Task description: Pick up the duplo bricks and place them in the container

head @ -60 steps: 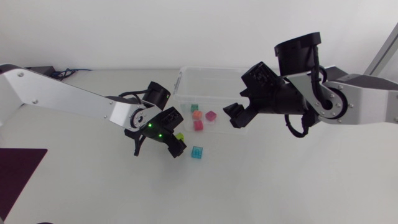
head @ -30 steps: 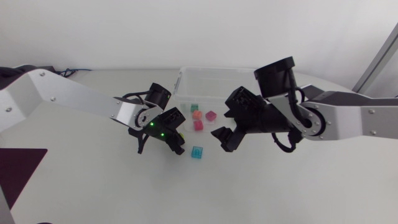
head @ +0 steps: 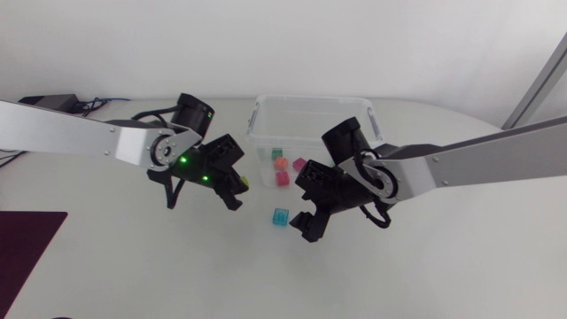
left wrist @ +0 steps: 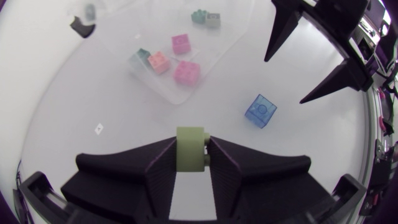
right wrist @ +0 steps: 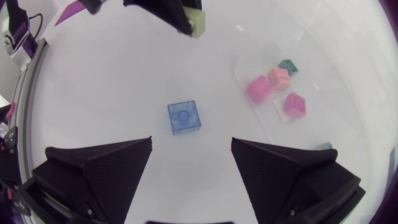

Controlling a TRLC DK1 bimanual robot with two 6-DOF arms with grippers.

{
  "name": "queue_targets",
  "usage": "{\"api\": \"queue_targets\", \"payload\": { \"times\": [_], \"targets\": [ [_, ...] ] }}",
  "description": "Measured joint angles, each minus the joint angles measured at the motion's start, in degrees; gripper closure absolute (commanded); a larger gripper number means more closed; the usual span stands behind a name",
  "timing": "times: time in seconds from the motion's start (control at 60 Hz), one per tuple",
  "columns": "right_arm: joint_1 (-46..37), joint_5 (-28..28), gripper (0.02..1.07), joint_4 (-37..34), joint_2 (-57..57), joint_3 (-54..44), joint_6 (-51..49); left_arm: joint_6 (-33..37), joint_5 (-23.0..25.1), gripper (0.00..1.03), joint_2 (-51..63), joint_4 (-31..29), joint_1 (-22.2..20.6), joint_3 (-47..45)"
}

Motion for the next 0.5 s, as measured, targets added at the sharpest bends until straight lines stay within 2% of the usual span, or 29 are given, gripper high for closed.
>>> {"api": "queue_targets", "payload": {
  "times": [0.217, 0.5],
  "targets": [
    [1.2, -0.9, 0.17, -5.4, 6.0, 6.6, -3.3, 1.3, 3.3, 0.77, -5.2, -0.6, 4.3, -2.7],
    [2.9, -1.5, 0.19, -11.1, 10.8, 13.0, -6.9, 2.8, 6.3, 0.77, -9.9, -2.1, 7.1, -6.0]
  ]
}}
